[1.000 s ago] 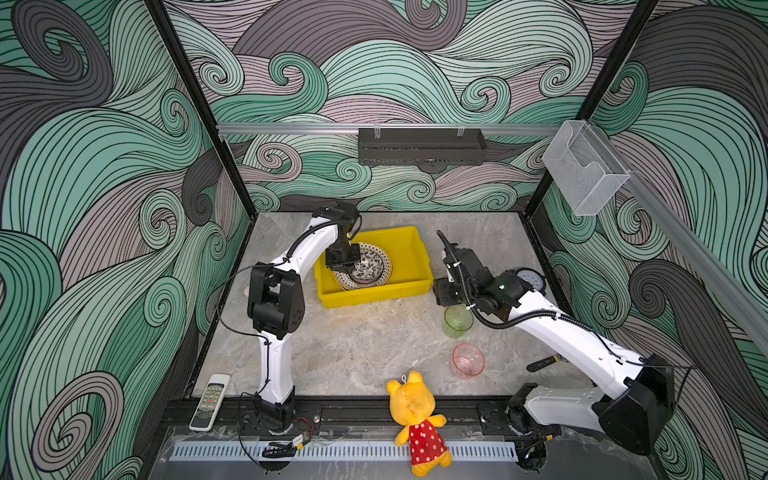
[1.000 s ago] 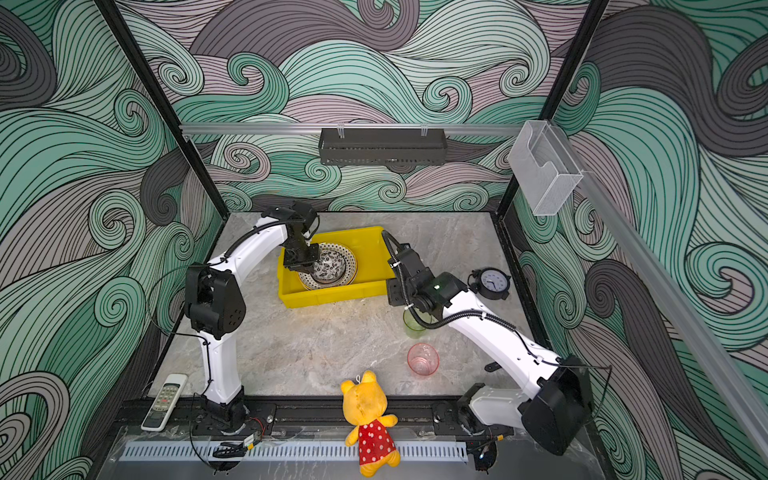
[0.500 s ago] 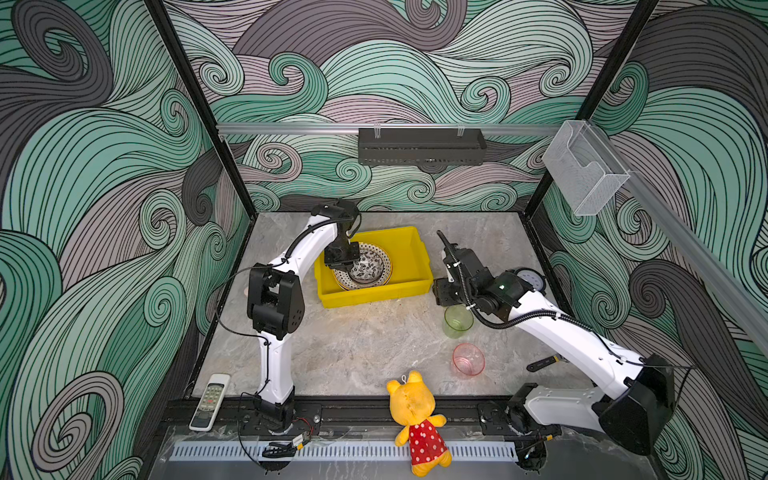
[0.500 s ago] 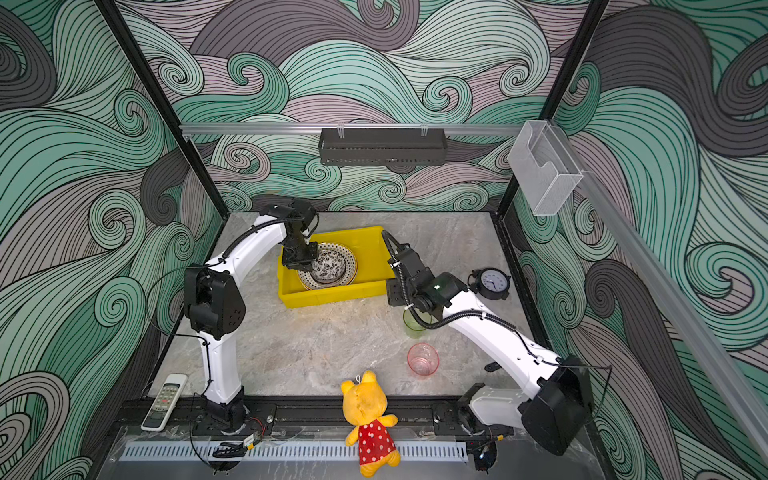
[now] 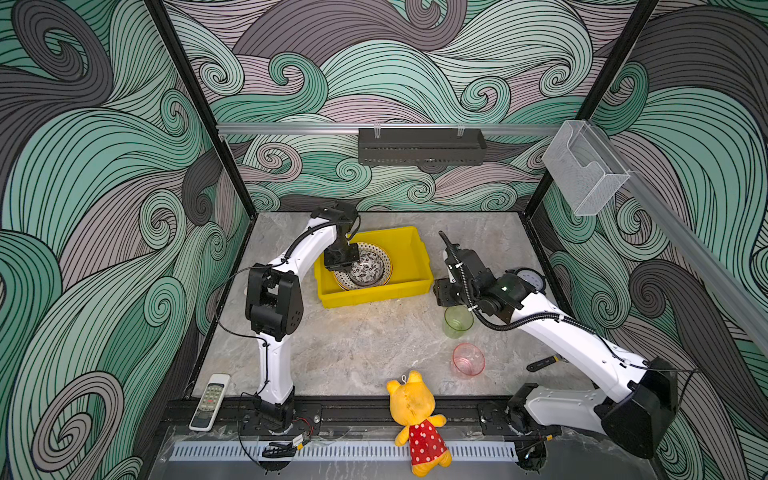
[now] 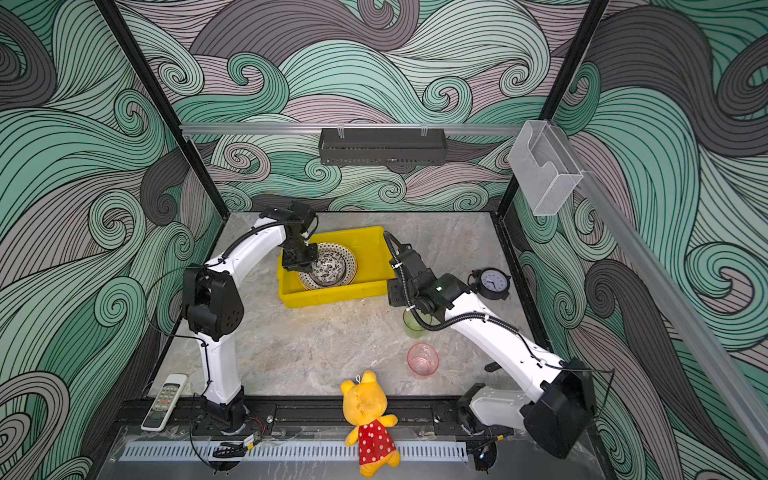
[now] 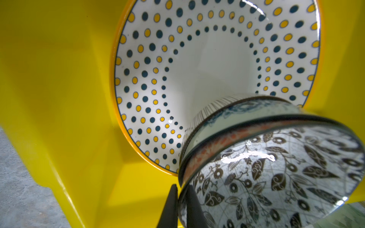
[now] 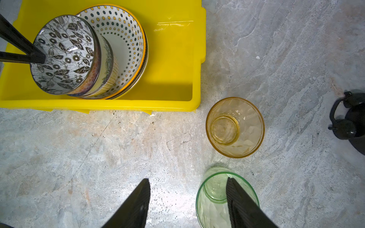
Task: Place the mixed dishes into the plastic bin
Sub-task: 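Lower the leaf-pattern bowl onto the blue floral bowl stack with the left gripper, then open the left gripper and lift it away from the stacked bowls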
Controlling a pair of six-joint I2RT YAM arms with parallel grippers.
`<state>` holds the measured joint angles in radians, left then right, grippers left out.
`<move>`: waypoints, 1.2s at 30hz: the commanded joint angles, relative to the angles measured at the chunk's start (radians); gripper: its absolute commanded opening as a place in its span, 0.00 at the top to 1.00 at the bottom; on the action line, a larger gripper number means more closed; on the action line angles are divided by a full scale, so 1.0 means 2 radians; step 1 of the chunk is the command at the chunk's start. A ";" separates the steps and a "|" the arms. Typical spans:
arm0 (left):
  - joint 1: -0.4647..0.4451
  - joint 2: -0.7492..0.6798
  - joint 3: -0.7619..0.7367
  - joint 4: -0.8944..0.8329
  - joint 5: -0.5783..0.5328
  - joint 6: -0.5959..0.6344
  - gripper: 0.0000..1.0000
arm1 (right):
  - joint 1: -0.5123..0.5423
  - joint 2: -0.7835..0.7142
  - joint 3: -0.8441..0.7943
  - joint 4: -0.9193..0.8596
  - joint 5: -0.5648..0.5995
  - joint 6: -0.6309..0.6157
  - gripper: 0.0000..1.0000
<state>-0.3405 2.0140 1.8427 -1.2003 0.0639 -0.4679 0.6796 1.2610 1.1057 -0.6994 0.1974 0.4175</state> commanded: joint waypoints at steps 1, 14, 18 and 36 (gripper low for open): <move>0.002 -0.012 -0.009 -0.014 0.001 -0.005 0.91 | -0.002 -0.007 -0.004 0.000 -0.004 0.007 0.37; 0.003 -0.032 -0.004 -0.006 0.013 -0.008 0.86 | -0.002 -0.010 -0.008 -0.002 0.005 -0.001 0.36; 0.004 -0.043 -0.003 -0.006 0.014 -0.008 0.84 | -0.002 -0.011 -0.008 -0.003 0.010 -0.003 0.36; 0.004 -0.129 -0.028 -0.009 0.009 0.004 0.80 | -0.014 -0.009 -0.010 -0.010 0.027 0.004 0.35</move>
<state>-0.3405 1.8057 1.8072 -1.1954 0.0898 -0.4774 0.6643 1.2606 1.0920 -0.7052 0.2283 0.4194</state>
